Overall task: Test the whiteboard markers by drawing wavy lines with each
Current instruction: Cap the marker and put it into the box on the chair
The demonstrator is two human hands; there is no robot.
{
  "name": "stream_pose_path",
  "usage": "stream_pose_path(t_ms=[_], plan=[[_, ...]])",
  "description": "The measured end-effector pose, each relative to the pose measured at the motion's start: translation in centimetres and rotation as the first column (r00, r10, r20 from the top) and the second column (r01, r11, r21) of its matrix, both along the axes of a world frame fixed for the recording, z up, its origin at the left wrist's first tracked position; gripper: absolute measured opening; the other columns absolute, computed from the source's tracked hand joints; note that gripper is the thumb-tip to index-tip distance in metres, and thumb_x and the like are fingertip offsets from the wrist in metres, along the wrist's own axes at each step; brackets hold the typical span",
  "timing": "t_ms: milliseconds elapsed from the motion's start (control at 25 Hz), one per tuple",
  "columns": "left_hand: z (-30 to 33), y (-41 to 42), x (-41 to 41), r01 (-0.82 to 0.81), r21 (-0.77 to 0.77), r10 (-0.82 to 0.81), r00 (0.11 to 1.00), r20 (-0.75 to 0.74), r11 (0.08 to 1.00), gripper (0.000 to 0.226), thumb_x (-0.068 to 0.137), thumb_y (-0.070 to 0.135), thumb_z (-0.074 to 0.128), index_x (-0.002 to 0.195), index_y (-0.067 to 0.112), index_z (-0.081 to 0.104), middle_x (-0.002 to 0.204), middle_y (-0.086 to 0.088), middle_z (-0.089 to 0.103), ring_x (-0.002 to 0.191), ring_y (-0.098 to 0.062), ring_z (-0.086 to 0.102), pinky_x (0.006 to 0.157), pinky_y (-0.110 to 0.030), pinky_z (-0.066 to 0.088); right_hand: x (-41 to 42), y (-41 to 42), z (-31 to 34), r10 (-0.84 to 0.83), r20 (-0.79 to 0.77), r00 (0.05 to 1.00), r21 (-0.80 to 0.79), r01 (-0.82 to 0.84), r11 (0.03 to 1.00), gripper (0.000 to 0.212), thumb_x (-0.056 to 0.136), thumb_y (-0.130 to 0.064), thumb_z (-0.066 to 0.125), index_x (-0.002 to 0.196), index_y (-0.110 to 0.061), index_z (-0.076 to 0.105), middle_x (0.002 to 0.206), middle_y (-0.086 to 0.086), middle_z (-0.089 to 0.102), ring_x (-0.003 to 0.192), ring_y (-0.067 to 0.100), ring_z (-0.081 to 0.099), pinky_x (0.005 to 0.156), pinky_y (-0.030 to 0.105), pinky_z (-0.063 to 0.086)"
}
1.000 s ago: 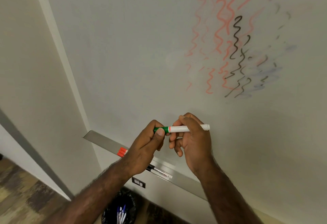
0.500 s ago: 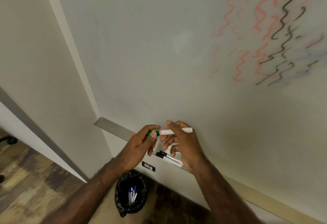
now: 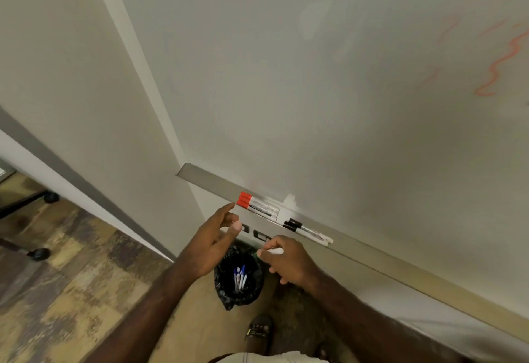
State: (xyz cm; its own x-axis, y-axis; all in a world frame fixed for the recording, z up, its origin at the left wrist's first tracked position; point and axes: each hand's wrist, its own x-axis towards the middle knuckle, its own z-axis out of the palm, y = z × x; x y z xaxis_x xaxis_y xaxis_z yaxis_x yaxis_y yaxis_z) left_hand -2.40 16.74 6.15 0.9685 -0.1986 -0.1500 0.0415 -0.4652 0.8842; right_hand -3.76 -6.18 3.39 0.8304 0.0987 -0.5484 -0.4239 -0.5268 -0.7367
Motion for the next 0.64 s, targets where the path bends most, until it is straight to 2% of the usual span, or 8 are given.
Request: stream_pose_path(t_ms=[80, 200, 320, 400, 480, 640], plan=[[-0.9, 0.7, -0.1, 0.004, 0.032, -0.004, 1.0, -0.011, 0.999, 0.066, 0.1, 0.065, 0.048, 0.158, 0.036, 0.034, 0.137, 0.021, 0.059, 0.128, 0.01, 0.052, 0.107, -0.031, 0.051, 0.1, 1.2, -1.9, 0.09, 0.005, 0.996, -0.052, -0.09, 0.995, 0.039, 0.091, -0.058, 0.072, 0.118, -0.03, 0.068, 0.111, -0.003, 0.073, 0.092, 0.016, 0.074, 0.055, 0.026, 0.058], [-1.5, 1.0, 0.0, 0.032, 0.095, -0.033, 0.999, 0.009, 0.995, 0.073, 0.098, 0.073, 0.044, 0.161, 0.038, 0.028, 0.151, 0.015, 0.053, 0.137, 0.001, 0.049, 0.101, -0.02, 0.044, 0.3, 1.8, -3.7, 0.155, 0.006, 0.988, -0.12, -0.153, 0.981, 0.063, 0.092, -0.068, 0.064, 0.14, -0.028, 0.061, 0.132, -0.003, 0.069, 0.11, 0.016, 0.069, 0.068, 0.023, 0.052], [-1.7, 0.9, 0.4, 0.055, 0.102, -0.056, 0.998, 0.008, 0.993, 0.07, 0.1, 0.071, 0.044, 0.161, 0.041, 0.027, 0.157, 0.015, 0.049, 0.14, 0.0, 0.046, 0.099, -0.016, 0.041, 0.1, 0.8, -4.8, 0.13, 0.02, 0.991, -0.197, -0.123, 0.973, 0.058, 0.094, -0.067, 0.061, 0.137, -0.029, 0.063, 0.133, -0.004, 0.07, 0.114, 0.013, 0.066, 0.088, 0.027, 0.053], [-1.6, 0.3, 0.6, 0.091, 0.116, -0.095, 0.995, 0.032, 0.989, 0.069, 0.098, 0.076, 0.041, 0.159, 0.046, 0.027, 0.157, 0.017, 0.048, 0.137, -0.001, 0.049, 0.103, -0.024, 0.044, -0.6, -0.4, -4.9, 0.076, 0.023, 0.997, -0.196, -0.07, 0.978, 0.053, 0.095, -0.066, 0.061, 0.133, -0.03, 0.065, 0.129, -0.006, 0.071, 0.112, 0.012, 0.066, 0.095, 0.033, 0.056], [-1.5, -1.0, 0.7, 0.136, 0.107, -0.141, 0.989, 0.041, 0.985, 0.073, 0.096, 0.079, 0.04, 0.159, 0.045, 0.029, 0.159, 0.018, 0.045, 0.141, -0.001, 0.045, 0.108, -0.03, 0.045, -1.5, -1.8, -4.5, 0.007, 0.052, 0.999, -0.196, 0.003, 0.981, 0.046, 0.097, -0.062, 0.062, 0.129, -0.029, 0.066, 0.123, -0.008, 0.071, 0.108, 0.011, 0.065, 0.095, 0.036, 0.057], [-1.1, -5.2, 1.0, 0.261, 0.091, -0.268, 0.96, 0.076, 0.961, 0.061, 0.103, 0.06, 0.049, 0.159, 0.04, 0.036, 0.158, 0.023, 0.04, 0.141, 0.016, 0.032, 0.114, -0.037, 0.046, -4.5, -5.1, -3.8, -0.16, 0.129, 0.979, -0.155, 0.179, 0.971, 0.04, 0.099, -0.055, 0.065, 0.127, -0.027, 0.068, 0.119, -0.01, 0.071, 0.104, 0.006, 0.066, 0.09, 0.028, 0.056]])
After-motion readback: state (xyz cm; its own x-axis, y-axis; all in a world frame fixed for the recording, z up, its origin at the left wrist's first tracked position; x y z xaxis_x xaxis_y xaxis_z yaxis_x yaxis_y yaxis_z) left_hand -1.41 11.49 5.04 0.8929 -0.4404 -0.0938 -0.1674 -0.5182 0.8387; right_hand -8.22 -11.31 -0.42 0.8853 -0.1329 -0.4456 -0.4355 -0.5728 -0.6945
